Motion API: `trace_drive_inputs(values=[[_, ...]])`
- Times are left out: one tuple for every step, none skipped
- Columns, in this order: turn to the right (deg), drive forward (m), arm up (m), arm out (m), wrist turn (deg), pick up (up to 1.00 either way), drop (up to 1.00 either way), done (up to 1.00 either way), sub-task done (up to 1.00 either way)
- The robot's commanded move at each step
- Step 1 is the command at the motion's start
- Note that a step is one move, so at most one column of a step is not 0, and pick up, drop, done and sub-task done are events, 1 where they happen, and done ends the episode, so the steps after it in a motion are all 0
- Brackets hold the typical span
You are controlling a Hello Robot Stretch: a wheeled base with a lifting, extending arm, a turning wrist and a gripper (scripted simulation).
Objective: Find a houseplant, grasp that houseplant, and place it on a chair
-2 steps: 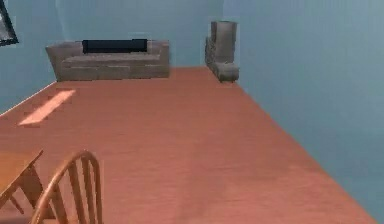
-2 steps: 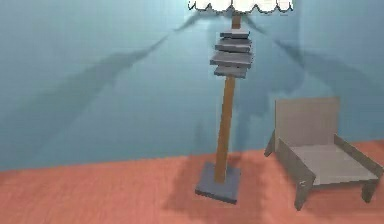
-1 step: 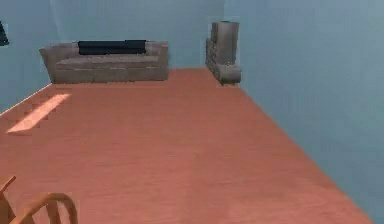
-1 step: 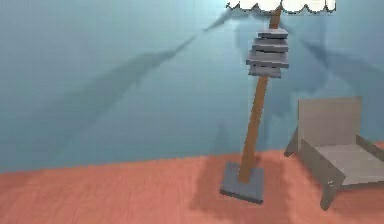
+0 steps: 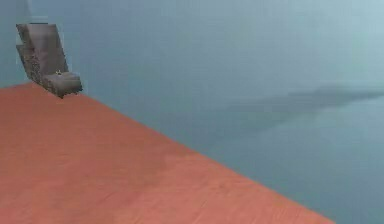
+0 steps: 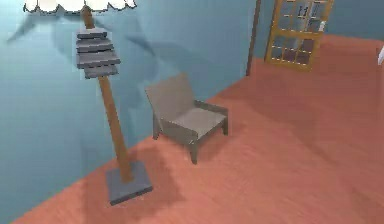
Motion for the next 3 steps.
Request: trace_drive_inputs(values=[[45.0, 0.0, 0.0, 0.0, 0.0, 0.0, 0.0, 0.0, 0.0], [45.0, 0.0, 0.0, 0.0, 0.0, 0.0, 0.0, 0.0, 0.0], [12.0, 0.0, 0.0, 0.0, 0.0, 0.0, 0.0, 0.0, 0.0]])
